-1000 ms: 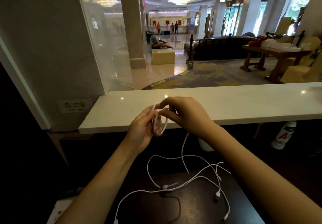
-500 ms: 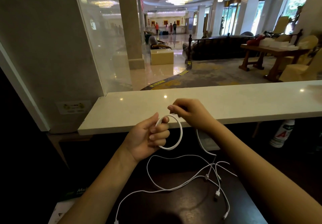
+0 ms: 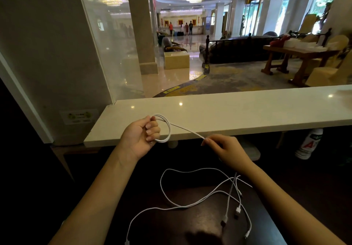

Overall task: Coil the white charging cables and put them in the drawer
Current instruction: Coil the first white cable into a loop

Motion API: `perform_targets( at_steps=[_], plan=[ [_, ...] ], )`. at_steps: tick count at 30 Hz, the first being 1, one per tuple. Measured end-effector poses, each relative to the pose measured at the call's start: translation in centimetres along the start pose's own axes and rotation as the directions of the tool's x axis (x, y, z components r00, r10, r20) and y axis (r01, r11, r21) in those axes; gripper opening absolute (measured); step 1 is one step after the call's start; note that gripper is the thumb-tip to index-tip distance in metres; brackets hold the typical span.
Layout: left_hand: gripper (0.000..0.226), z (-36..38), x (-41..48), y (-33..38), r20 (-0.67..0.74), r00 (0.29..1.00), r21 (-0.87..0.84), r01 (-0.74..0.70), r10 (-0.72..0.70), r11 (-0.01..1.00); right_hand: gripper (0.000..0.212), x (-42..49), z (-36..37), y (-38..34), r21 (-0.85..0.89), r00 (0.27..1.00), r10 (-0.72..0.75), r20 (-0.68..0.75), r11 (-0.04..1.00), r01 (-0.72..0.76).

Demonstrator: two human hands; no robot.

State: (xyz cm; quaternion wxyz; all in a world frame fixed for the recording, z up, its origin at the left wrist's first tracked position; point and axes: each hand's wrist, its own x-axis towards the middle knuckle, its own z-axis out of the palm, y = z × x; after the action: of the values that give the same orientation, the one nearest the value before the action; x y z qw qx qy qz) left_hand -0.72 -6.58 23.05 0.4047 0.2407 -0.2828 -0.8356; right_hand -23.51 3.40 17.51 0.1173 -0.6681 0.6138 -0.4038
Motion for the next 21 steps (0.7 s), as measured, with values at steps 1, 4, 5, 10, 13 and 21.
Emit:
perform_targets(
  at_steps=[1,4,5,10,13,21],
  plan=[
    [0.033,-0.2,0.2,0.5,-0.024,0.999,0.0,-0.033,0.033,0.999,0.018,-0.4,0.2,0.3,-0.033,1.0,0.01,0.022,0.999,-0.009],
    [0.034,-1.1,0.9,1.2,-0.059,0.988,0.059,-0.138,0.141,0.989,0.019,-1.7,1.2,-0.4,-0.18,0.986,-0.02,0.164,0.982,0.05],
    [0.033,-1.3,1.2,1.2,-0.06,0.982,0.098,-0.174,0.18,0.98,0.021,-2.0,1.6,-1.0,-0.235,0.976,-0.054,0.209,0.967,0.103],
    [0.03,-1.7,2.0,-0.4,-0.039,0.951,0.29,-0.282,0.305,0.915,0.031,-1.3,1.8,-5.0,-0.299,0.938,-0.254,0.236,0.899,0.319],
    [0.027,-1.2,1.8,-2.2,0.053,0.946,0.397,-0.313,0.319,0.863,0.039,0.3,1.5,-7.3,-0.325,0.888,-0.383,0.255,0.831,0.451],
    [0.033,0.1,0.0,-4.2,0.21,0.959,0.567,-0.277,0.189,0.776,0.021,4.6,0.2,-11.1,-0.348,0.875,-0.437,0.206,0.803,0.483]
  ],
)
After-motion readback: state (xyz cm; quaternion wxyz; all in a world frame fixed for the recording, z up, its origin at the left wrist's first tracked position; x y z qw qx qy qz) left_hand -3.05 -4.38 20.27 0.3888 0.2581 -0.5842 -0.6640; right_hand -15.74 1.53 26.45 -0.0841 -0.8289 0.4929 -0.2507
